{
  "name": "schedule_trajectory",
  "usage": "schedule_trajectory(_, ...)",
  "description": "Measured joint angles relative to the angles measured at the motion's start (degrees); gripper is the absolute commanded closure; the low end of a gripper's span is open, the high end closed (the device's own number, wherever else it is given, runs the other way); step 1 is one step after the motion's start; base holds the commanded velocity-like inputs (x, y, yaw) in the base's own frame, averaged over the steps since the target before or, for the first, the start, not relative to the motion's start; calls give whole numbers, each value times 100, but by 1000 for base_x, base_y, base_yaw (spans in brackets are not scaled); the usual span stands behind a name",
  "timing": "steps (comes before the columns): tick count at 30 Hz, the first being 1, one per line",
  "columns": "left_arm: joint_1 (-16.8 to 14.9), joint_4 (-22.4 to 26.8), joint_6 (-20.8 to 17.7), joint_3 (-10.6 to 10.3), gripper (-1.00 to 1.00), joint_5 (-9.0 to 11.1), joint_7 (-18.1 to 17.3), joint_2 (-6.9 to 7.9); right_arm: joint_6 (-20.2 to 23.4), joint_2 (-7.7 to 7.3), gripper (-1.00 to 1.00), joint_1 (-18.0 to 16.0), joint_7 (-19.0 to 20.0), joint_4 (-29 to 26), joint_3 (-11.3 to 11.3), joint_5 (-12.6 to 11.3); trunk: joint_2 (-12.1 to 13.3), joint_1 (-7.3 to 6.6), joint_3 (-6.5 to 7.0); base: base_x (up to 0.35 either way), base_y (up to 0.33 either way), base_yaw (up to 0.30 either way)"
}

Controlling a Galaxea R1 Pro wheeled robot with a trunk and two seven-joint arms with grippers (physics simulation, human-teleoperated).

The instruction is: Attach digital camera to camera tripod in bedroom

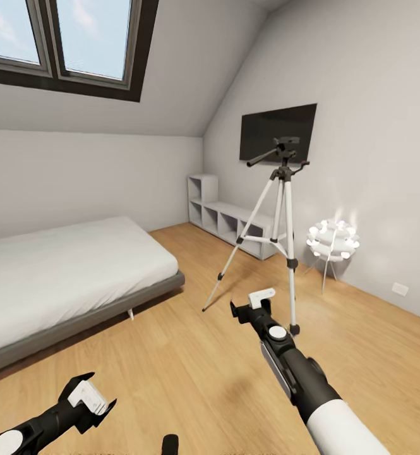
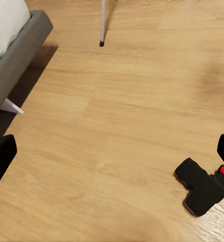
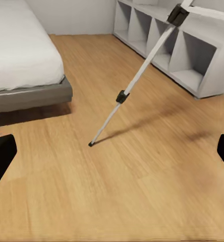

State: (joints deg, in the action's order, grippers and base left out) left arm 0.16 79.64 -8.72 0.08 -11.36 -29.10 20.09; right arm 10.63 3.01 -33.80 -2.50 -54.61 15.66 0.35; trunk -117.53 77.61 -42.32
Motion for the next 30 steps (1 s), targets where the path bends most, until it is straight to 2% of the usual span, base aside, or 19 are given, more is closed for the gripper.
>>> schedule_trajectory(1, 0, 23, 3, 0, -100, -1, 3, 1, -12, 1, -100, 1, -243, 26, 202, 24, -40, 22, -18, 0, 0, 0)
schedule_trajectory(4, 0, 37, 5, 0, -100, -3, 6, 4, -73, 0, -100, 0, -473, 43, 353, 46, -160, 88, -72, 0, 0, 0)
schedule_trajectory(7, 0, 42, 5, 0, -100, -3, 6, 7, -225, 0, -100, 0, -557, 48, 411, 66, -281, 154, -126, 0, 0, 0)
schedule_trajectory(9, 0, 45, 6, 5, -100, -3, 8, 11, -732, 0, -100, 0, -603, 49, 445, 81, -361, 198, -161, 0, 0, 0)
schedule_trajectory(12, -1, 47, 6, 27, -100, -3, 6, 20, -2007, -1, -100, 9, -619, -160, 480, 91, -482, 264, -215, 0, 0, 0)
schedule_trajectory(14, 0, 47, 5, 39, -100, -3, 7, 22, -2415, -1, -100, 16, -616, -259, 497, 91, -562, 308, -251, 0, 0, 0)
schedule_trajectory(15, -1, 50, 5, 50, -100, -2, 9, 22, -2824, -1, -100, 22, -612, -373, 515, 94, -602, 329, -269, 0, 0, 0)
schedule_trajectory(16, 0, 52, 5, 53, -100, -2, 9, 22, -2924, -1, -100, 24, -609, -408, 521, 92, -642, 352, -287, 0, 0, 0)
schedule_trajectory(19, 0, 55, 5, 60, -100, -1, 10, 22, -3144, -1, -100, 23, -563, -565, 523, 96, -762, 417, -341, 0, 0, 0)
schedule_trajectory(22, 0, 56, 5, 62, -100, -1, 10, 22, -3167, -1, -100, 20, -531, -896, 517, 100, -883, 483, -395, 0, 0, 0)
schedule_trajectory(25, 0, 56, 4, 63, -100, -1, 10, 22, -3031, -1, -100, 20, -519, -1237, 514, 101, -1003, 549, -449, 0, 0, 0)
schedule_trajectory(30, 0, 56, 4, 63, -100, -1, 10, 22, -2739, -3, -100, 20, -511, -1433, 473, 98, -1203, 659, -538, 0, 0, 0)
